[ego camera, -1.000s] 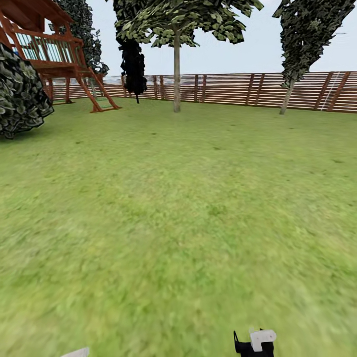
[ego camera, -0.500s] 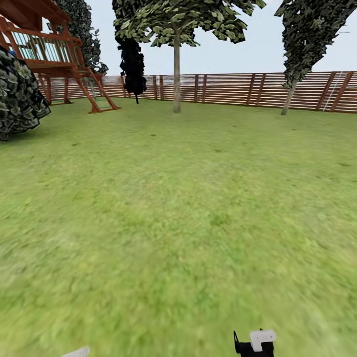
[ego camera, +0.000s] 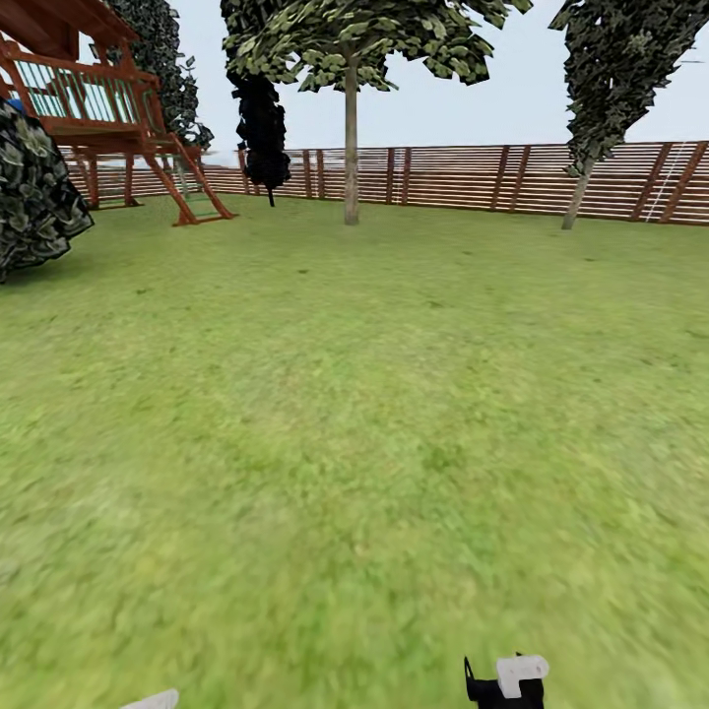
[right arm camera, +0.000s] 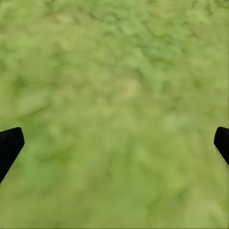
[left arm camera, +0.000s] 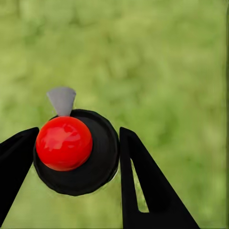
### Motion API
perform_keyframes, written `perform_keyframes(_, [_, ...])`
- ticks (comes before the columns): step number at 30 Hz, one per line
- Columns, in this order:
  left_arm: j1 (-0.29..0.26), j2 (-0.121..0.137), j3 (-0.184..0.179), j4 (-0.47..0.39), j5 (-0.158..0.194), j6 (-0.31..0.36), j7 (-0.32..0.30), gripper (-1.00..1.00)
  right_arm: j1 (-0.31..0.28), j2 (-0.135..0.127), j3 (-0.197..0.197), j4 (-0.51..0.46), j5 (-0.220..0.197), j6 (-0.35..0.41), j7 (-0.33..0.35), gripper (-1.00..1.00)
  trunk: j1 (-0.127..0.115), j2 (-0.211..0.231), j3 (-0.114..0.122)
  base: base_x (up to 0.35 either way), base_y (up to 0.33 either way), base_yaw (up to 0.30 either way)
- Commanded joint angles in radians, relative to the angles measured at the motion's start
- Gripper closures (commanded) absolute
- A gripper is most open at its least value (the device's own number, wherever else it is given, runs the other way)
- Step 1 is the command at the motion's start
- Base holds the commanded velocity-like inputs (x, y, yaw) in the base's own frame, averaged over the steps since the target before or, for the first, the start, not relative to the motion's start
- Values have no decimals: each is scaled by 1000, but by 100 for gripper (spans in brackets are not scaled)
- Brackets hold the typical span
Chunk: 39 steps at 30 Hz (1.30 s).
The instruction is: In the garden, pick up the pesticide atomizer on the floor and spray pesticide onto both trees until each tree trunk is fully covered.
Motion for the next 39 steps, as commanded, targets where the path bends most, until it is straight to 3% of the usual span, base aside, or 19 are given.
perform_keyframes(1, [0, 0, -8, 0, 8, -3, 1, 100, 0, 0, 9, 0, -6, -1, -4, -100, 0, 0, -1, 340, 0, 0])
perform_keyframes(39, [0, 0, -8, 0, 9, -3, 1, 100, 0, 0, 9, 0, -6, -1, -4, -100, 0, 0, -1, 340, 0, 0])
